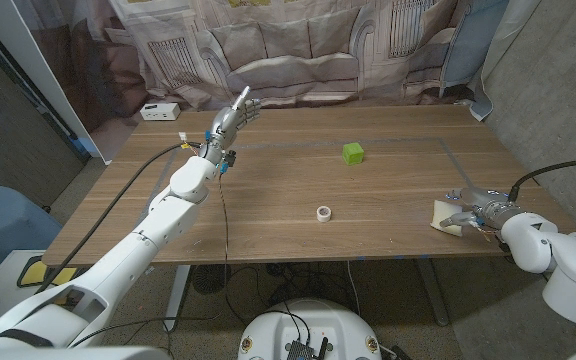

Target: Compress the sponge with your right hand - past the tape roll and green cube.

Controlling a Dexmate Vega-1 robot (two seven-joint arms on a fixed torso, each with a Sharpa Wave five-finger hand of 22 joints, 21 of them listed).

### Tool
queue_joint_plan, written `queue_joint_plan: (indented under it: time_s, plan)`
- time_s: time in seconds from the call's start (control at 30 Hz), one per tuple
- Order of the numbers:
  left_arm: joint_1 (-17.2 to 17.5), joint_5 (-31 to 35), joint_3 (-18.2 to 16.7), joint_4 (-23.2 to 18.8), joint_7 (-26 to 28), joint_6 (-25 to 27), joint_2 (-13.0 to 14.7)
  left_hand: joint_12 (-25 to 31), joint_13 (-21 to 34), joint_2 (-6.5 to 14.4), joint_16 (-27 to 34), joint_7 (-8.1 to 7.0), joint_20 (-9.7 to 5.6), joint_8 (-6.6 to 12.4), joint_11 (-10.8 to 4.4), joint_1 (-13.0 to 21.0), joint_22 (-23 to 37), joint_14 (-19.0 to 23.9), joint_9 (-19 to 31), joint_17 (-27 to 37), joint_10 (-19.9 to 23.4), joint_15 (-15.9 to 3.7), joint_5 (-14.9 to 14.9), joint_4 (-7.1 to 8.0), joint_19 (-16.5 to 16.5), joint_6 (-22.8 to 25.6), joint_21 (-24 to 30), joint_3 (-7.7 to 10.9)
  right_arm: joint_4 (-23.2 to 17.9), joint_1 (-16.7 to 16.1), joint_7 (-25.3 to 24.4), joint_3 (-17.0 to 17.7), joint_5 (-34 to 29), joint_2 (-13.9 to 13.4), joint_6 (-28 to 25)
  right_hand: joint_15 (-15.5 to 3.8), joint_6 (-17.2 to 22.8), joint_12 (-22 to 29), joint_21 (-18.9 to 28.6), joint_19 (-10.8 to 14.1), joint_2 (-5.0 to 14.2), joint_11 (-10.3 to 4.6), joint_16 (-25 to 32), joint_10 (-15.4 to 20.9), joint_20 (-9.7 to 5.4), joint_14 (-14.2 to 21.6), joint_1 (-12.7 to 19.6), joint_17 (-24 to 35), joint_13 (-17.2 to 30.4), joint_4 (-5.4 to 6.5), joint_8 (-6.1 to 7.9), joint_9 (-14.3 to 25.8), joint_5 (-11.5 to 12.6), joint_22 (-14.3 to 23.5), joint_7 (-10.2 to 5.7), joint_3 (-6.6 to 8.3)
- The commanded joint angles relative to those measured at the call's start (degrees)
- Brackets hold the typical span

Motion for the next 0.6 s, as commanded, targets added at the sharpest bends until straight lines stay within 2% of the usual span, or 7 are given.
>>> queue_joint_plan:
  time_s: [0.03,0.13,0.2,0.6]
  plan:
    - [-0.3,0.1,0.2,0.3,0.1,0.4,-0.1,0.0,0.1,0.4,0.0,0.15,-0.04,-0.1,-0.11,0.2,0.1,0.3,0.2,0.1,0.5,-0.04,-0.1,-0.42,0.4,0.6,0.1,0.01,0.8,1.9,-3.6,-3.8,2.3,-3.0,-2.5,-0.22,0.9,0.4,0.6,1.0,0.37,-0.02,0.4,0.9,-0.14,0.8,1.2,0.2,0.1,0.09,0.31,0.1,0.4,0.1,-0.13,0.58]
    - [-0.3,0.1,0.2,0.3,0.2,0.5,-0.1,0.0,0.1,0.4,0.0,0.16,-0.03,-0.11,0.04,0.2,0.1,0.2,0.2,0.1,0.4,-0.01,-0.1,-0.44,0.4,0.6,0.0,0.0,1.0,2.3,-4.3,-4.6,3.0,-4.2,-2.9,-0.18,0.9,0.3,0.5,1.0,0.41,-0.15,0.3,0.7,-0.14,0.8,1.3,0.2,0.1,0.09,0.25,0.1,0.4,0.1,-0.07,0.59]
    - [-0.3,0.0,0.2,0.3,0.2,0.7,-0.1,0.0,0.1,0.4,0.0,0.12,-0.01,-0.12,-0.02,0.2,0.1,0.3,0.2,0.1,0.4,0.0,-0.1,-0.44,0.4,0.6,0.0,0.0,1.0,2.8,-4.6,-5.4,3.5,-5.1,-3.5,-0.24,0.8,0.2,0.5,1.0,0.45,0.33,0.3,0.6,-0.09,0.8,1.3,0.2,0.1,0.15,0.14,0.1,0.3,0.1,-0.09,0.54]
    - [-0.6,0.2,0.5,0.5,0.3,1.0,-0.2,0.0,0.1,0.4,0.0,0.14,-0.03,-0.14,-0.02,0.2,0.1,0.3,0.2,0.1,0.6,-0.04,-0.1,-0.47,0.5,0.6,0.0,-0.03,1.7,4.3,-7.6,-7.4,8.5,-8.0,-4.3,-0.19,0.9,0.2,0.5,1.1,0.53,-0.16,0.4,0.8,0.1,1.0,1.0,0.2,0.1,0.4,0.06,0.1,0.3,0.1,-0.33,0.37]
